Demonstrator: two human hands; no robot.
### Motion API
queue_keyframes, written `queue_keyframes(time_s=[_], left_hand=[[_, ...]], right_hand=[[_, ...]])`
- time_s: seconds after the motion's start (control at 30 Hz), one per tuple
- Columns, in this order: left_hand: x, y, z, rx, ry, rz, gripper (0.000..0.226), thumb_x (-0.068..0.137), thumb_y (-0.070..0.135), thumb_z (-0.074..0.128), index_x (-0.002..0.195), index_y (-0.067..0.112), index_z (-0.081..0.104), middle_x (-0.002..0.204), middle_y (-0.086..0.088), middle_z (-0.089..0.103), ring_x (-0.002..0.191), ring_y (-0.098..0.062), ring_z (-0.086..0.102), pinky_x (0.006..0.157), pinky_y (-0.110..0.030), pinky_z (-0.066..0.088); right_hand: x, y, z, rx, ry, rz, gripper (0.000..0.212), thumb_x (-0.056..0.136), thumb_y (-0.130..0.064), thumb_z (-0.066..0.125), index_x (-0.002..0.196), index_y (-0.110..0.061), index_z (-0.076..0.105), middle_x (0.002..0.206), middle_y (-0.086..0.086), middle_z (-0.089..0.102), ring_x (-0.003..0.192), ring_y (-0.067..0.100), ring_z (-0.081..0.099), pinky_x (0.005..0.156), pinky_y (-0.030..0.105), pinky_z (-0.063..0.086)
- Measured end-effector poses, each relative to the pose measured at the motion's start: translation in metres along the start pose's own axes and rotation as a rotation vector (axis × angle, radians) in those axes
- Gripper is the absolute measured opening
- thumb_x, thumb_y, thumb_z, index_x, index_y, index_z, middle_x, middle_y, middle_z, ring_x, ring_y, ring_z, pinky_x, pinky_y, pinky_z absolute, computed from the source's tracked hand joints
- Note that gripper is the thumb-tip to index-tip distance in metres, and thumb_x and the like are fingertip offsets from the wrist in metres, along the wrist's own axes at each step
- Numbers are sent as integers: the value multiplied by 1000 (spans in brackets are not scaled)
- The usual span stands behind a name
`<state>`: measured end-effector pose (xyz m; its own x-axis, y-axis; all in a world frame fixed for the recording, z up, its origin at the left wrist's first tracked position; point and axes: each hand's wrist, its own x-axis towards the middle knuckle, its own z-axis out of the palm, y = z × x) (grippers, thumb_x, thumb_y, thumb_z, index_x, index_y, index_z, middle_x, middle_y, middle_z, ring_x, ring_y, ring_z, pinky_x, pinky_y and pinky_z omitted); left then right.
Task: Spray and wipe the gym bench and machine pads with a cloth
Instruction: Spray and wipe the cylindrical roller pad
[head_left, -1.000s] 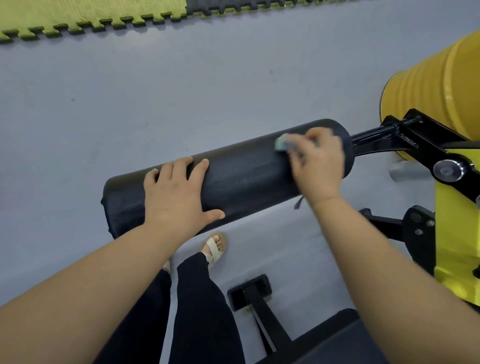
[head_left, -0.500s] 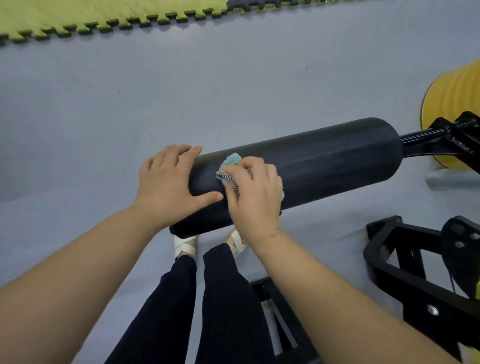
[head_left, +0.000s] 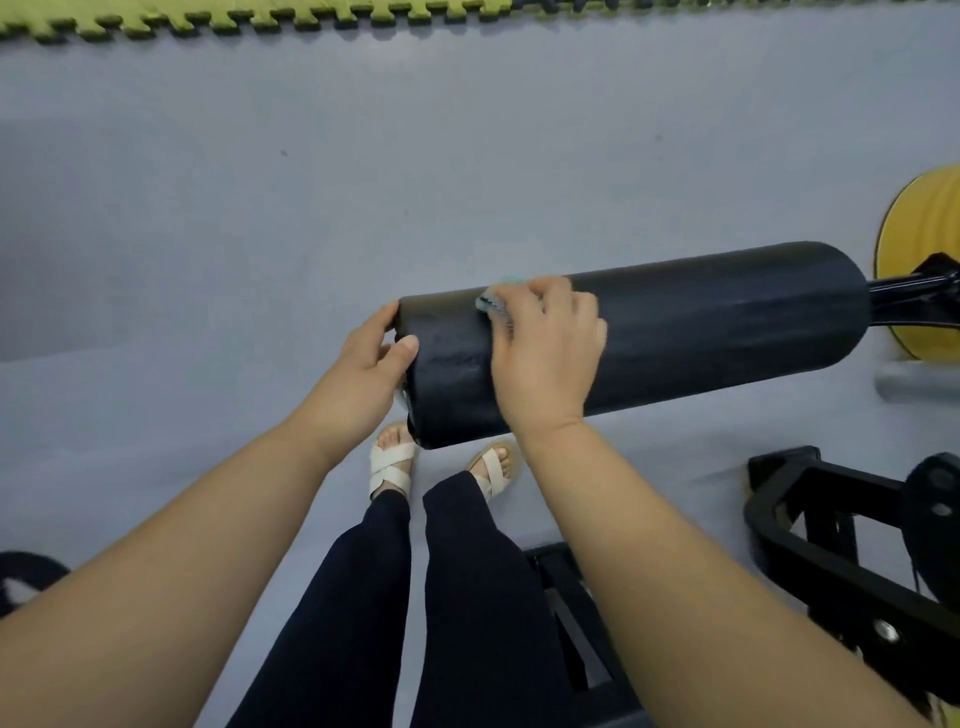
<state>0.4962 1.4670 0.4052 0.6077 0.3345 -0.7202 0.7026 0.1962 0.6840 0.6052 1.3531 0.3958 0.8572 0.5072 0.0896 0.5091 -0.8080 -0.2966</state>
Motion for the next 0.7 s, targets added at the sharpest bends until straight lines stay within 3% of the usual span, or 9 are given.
queue_keyframes(time_s=[0.13, 0.27, 0.33, 0.43, 0.47, 0.57, 0.63, 0.7], left_hand=[[-2, -1, -3, -38, -12, 7, 37, 100, 25, 34, 120, 54, 45, 136, 15, 46, 120, 3, 45, 103, -30, 39], [-4, 5, -3, -33, -5, -30, 41, 100, 26, 34, 138, 43, 35, 138, 19, 40, 116, 3, 44, 111, -35, 32], [-5, 9, 1, -23, 6, -29, 40, 100, 23, 33, 137, 40, 36, 139, 15, 40, 118, -2, 43, 108, -30, 32], [-4, 14, 2, 4, 31, -15, 34, 100, 23, 36, 132, 34, 39, 134, 12, 39, 101, 7, 48, 84, -1, 33], [-2, 14, 2, 24, 45, -14, 36, 100, 25, 37, 136, 30, 37, 137, 11, 37, 105, 7, 48, 85, 0, 32], [7, 17, 1, 121, 80, -17, 48, 99, 25, 38, 145, 23, 27, 151, 4, 24, 137, -10, 27, 110, -24, 22], [13, 22, 2, 194, 54, 12, 48, 96, 23, 36, 144, 20, 31, 150, 1, 26, 139, -15, 24, 114, -30, 20], [20, 26, 3, 266, 16, 57, 51, 80, 29, 32, 127, 18, 49, 138, -9, 44, 132, -26, 38, 111, -43, 31]], right_hand=[[-22, -54, 7, 118, -102, -198, 25, 80, -32, 48, 88, -27, 71, 92, 1, 63, 76, 25, 53, 61, 30, 34], [2, 7, -6, 37, -99, -438, 21, 81, -32, 55, 83, -21, 72, 90, 8, 66, 67, 31, 55, 56, 32, 43], [23, 50, -17, -51, -70, -280, 19, 82, -28, 55, 84, -20, 72, 93, 12, 65, 70, 35, 55, 58, 35, 47], [43, 92, -31, -123, -72, 140, 24, 90, -29, 55, 106, -20, 70, 111, 13, 58, 92, 40, 51, 74, 41, 43], [47, 94, -32, -141, -75, 231, 26, 93, -31, 53, 112, -20, 67, 116, 12, 55, 98, 38, 49, 77, 41, 40], [47, 55, -22, -209, -121, 221, 29, 95, -36, 47, 115, -25, 65, 119, 10, 53, 103, 37, 48, 78, 38, 37], [30, 5, -8, -172, -185, 26, 23, 92, -33, 50, 104, -27, 69, 109, 8, 58, 93, 36, 53, 68, 34, 32], [10, -34, 2, -57, -164, -141, 16, 80, -22, 58, 85, -24, 72, 90, 7, 63, 72, 33, 55, 60, 32, 28]])
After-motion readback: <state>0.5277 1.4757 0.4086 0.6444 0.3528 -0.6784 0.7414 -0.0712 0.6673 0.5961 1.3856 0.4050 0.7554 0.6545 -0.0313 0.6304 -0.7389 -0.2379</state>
